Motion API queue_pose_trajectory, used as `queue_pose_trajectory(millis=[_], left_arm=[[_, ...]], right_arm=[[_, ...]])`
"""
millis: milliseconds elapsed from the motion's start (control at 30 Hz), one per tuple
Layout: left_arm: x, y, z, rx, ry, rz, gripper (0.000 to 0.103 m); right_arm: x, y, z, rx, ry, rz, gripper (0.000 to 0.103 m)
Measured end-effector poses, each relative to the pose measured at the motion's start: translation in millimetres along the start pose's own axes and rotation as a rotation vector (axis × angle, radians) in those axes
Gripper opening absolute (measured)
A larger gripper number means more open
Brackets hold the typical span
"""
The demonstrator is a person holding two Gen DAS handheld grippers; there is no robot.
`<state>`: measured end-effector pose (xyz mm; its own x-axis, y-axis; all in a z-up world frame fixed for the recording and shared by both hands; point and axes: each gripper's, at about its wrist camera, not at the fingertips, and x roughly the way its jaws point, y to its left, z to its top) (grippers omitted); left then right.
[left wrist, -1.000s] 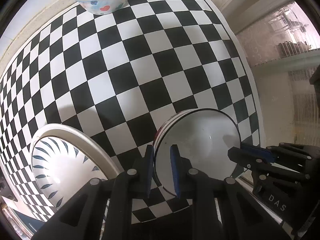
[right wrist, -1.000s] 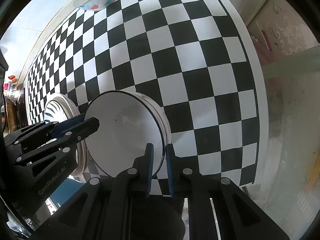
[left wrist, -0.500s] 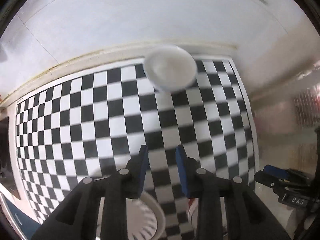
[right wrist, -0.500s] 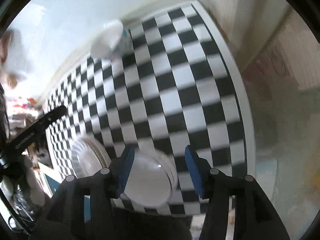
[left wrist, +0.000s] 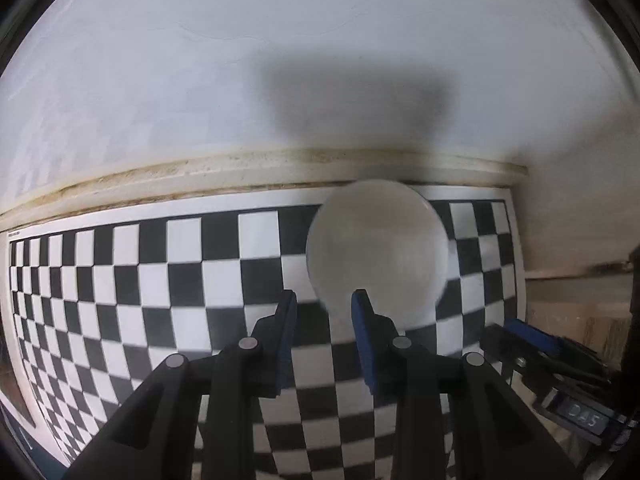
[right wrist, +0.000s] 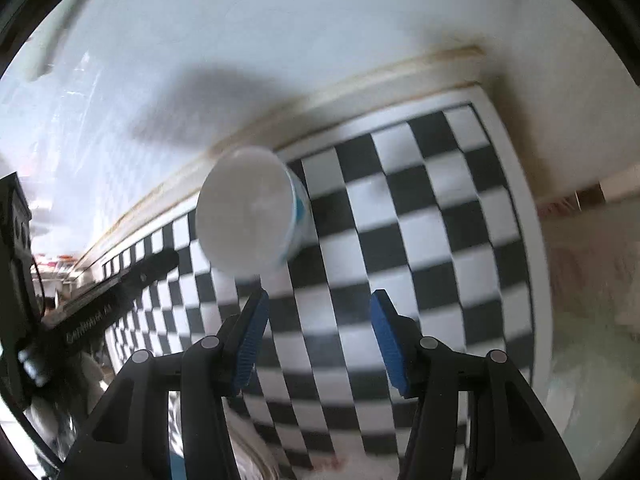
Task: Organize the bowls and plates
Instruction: 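Open both grippers and move them to the last white bowl, then grasp the rim of the last white bowl with both grippers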
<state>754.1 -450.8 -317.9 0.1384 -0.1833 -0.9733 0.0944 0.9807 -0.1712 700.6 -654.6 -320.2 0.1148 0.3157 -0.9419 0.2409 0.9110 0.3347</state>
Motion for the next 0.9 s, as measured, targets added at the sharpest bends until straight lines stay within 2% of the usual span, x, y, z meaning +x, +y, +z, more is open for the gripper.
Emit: queue_pose_trajectory(millis=[233,300,367,400,467,633,900], left_arm=[[42.8,2.8,23.2,-0.014,0.067,-0.032,0.026],[50.4,5.7,24.2,-0.020,0.081,-0.055,0.026],[57.9,6.7,26.2,-0.018,0.088,-0.078,0.025],[60.3,6.6,26.7,-0.015,0.095,-0.085,0.021],[63.7,6.0,26.7,-0.007,0.097,-0.082,0.020],[63.7,3.5,25.9,0.009,0.080,-0.077,0.020],[46.0,-1.2,21.5,0.034,0.046,-0.080,0.020]], right_arm=[[51.2,3.9,39.1,0.040,0.055,-0.022,0.055],[59.4,3.9,44.3,0.053,0.069,-0.010,0.048],[68.1,6.3,48.2,0.056,0.095,-0.017,0.023],[72.0,7.7,49.5,0.059,0.108,-0.011,0.021],[75.6,14.0,50.2,0.055,0.115,-0.013,0.014],[80.1,26.3,50.5,0.018,0.112,-0.078,0.013],[69.7,22.7,35.4,0.015,0.105,-0.072,0.011]])
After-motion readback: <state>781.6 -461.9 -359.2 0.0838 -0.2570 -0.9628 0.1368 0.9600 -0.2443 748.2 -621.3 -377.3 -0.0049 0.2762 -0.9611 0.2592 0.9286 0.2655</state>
